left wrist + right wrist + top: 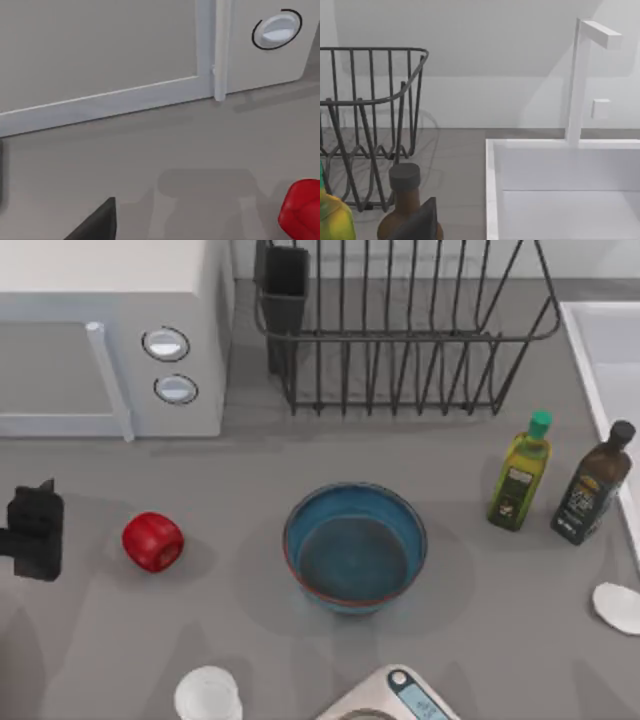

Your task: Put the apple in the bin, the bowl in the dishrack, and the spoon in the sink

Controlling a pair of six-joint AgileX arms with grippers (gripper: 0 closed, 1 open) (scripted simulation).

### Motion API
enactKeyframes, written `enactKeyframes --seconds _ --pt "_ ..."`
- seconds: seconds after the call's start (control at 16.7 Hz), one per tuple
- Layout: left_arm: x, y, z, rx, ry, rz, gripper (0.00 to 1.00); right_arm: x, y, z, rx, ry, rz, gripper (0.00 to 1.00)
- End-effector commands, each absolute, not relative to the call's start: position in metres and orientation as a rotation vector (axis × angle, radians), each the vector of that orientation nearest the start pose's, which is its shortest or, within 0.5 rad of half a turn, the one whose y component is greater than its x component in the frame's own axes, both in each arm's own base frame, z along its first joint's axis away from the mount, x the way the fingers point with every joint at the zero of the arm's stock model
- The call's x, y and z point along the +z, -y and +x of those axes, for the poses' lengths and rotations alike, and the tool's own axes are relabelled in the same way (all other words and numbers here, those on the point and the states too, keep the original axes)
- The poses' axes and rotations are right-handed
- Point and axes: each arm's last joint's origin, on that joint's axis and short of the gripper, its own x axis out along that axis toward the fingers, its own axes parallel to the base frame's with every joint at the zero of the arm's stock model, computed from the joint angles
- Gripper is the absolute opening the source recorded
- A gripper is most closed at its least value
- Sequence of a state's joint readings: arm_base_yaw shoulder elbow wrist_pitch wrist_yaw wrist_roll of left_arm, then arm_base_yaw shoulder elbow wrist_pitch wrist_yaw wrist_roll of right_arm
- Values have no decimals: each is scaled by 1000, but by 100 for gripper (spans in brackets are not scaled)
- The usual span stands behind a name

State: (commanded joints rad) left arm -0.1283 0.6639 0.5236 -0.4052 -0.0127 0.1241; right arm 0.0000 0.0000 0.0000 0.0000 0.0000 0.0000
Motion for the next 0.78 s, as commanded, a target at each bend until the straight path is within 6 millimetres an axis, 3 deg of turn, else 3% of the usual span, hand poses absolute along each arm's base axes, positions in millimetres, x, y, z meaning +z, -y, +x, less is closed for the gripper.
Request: enactKeyframes --seconds 0.18,0.3,0.54,0.78 --pt "250 36 197 -231 -781 235 100 160 1 106 0 0 0 100" --pt "249 51 231 -294 -943 294 100 160 1 106 0 0 0 100" --pt "226 85 290 -414 -1232 415 100 160 1 106 0 0 0 100" --pt "195 111 323 -493 -1442 516 100 160 1 106 0 0 0 100"
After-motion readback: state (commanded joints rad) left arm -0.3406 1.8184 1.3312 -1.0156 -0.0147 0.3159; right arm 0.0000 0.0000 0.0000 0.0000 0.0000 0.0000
